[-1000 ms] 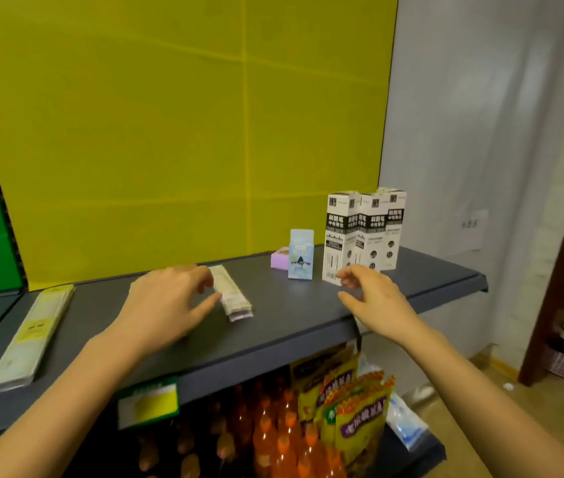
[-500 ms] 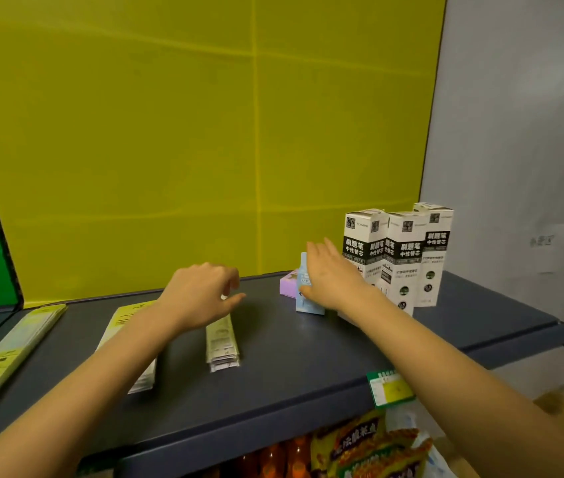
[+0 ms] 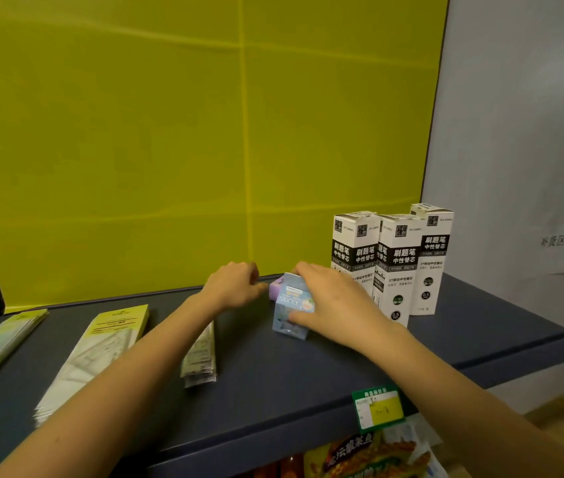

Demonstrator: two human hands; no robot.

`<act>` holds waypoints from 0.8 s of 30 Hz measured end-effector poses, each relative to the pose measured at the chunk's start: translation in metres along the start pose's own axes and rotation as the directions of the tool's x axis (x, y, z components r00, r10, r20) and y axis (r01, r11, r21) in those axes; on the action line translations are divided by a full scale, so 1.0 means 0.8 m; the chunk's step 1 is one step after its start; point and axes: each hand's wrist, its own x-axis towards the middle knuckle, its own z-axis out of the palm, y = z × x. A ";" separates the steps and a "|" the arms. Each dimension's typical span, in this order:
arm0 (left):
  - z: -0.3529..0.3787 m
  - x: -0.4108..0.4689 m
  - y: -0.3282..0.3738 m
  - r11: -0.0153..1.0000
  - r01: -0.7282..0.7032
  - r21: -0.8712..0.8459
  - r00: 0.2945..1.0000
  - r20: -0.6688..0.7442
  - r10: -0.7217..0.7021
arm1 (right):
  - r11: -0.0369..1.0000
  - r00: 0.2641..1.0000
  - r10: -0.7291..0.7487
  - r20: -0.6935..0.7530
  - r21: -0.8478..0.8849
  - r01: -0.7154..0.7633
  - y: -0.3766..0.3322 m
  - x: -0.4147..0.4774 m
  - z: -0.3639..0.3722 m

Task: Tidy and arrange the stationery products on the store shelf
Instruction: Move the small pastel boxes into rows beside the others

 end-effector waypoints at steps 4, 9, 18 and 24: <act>0.025 0.029 0.025 0.996 0.082 -0.032 0.995 0.054 -0.080 | 0.975 0.998 0.061 0.014 0.212 -0.062 0.020 -0.030 -0.020; 0.043 0.048 0.048 0.986 0.157 -0.056 0.981 0.121 -0.149 | 0.925 0.990 0.138 0.042 0.352 -0.144 0.048 -0.055 -0.035; 0.027 0.030 0.038 0.913 0.288 -0.291 0.957 0.112 -0.266 | 0.865 0.991 0.121 0.052 0.484 -0.131 0.062 -0.067 -0.036; -0.038 -0.035 -0.001 0.569 0.234 -0.788 0.938 0.028 -0.347 | 0.779 0.997 0.060 0.038 0.623 -0.071 0.040 -0.051 -0.026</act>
